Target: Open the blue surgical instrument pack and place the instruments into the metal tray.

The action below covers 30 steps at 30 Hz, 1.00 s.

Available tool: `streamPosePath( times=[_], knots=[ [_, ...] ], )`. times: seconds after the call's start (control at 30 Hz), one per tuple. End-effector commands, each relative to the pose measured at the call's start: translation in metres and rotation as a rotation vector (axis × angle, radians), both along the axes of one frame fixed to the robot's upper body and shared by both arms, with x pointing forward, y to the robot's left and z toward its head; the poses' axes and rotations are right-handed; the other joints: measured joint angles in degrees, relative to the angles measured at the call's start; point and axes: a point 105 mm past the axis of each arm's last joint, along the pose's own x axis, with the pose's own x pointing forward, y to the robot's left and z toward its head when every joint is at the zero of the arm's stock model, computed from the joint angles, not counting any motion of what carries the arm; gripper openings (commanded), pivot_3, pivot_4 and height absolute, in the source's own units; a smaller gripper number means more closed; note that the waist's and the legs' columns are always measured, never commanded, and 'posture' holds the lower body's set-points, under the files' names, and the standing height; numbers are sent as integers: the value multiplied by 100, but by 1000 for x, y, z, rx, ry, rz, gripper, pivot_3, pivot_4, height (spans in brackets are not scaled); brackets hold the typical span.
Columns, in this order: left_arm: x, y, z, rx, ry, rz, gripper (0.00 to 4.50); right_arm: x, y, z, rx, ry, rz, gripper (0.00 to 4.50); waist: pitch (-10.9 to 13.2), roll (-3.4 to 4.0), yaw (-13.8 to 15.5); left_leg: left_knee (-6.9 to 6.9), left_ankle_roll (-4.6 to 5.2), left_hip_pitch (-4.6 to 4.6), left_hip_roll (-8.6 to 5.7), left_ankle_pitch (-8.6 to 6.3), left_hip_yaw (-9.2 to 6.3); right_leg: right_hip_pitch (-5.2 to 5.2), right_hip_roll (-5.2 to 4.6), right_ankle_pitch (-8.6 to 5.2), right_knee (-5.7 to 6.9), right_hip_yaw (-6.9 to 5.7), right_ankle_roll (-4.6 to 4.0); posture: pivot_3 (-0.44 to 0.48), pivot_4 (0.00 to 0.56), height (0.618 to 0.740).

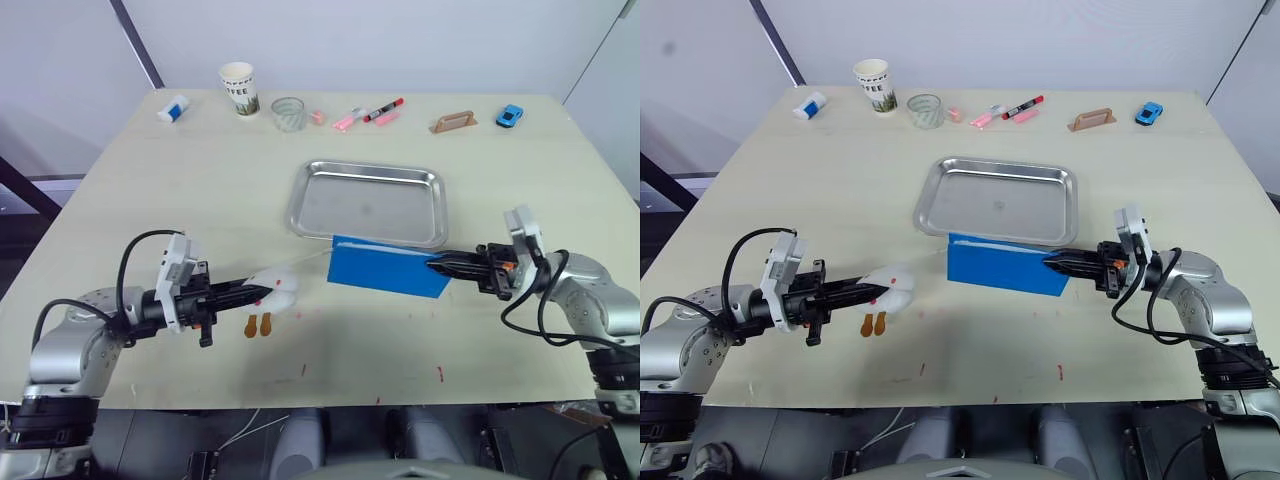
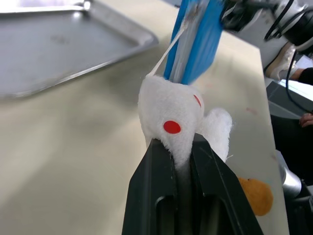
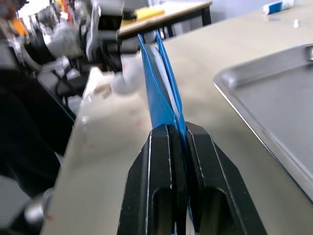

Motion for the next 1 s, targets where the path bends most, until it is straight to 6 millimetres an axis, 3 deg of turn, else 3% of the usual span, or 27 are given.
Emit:
streamPosePath(
  times=[0.03, 0.3, 0.4, 0.53, 0.87, 1.0],
  knots=[
    [-3, 7, 0, 35, -6, 0, 101, -2, -3, 31, 109, -31, -1, 0, 0, 0, -2, 0, 0, -1, 0, 0, 0, 0, 0, 0, 0, 0, 0, 0, 150, 740],
    [-8, 21, -16, 105, 28, 18, 101, 0, -7, 50, 222, 10, -24, 0, 0, -1, 3, -1, 1, -2, 0, 0, 0, -2, -1, 0, 0, 0, 0, 0, 150, 740],
    [-8, 28, -18, 125, 18, 14, 101, -3, -3, 38, 129, -3, -11, 0, 0, 0, -2, -1, 1, -3, -1, -1, 0, -2, -1, 0, 0, 0, 0, 0, 150, 740],
    [-7, 32, -19, 143, -30, -5, 101, -4, 6, 6, -101, -99, 11, 0, -1, -2, -3, -2, 1, -3, 0, -1, 0, -3, -1, 0, -1, 0, 0, 0, 150, 740],
    [-5, 35, -28, 183, -49, -11, 101, -11, 19, -24, -210, -168, 60, 0, -1, -2, 5, -1, 1, -5, 0, -1, 1, -4, -1, 0, -1, -1, 0, 0, 150, 740],
    [-8, 36, -26, 182, -45, -5, 101, -17, 22, -25, -195, -153, 72, 0, -1, -1, -7, -1, 1, -5, 0, -1, 1, -4, 0, 0, 0, -1, 0, 0, 150, 740]
  ],
)
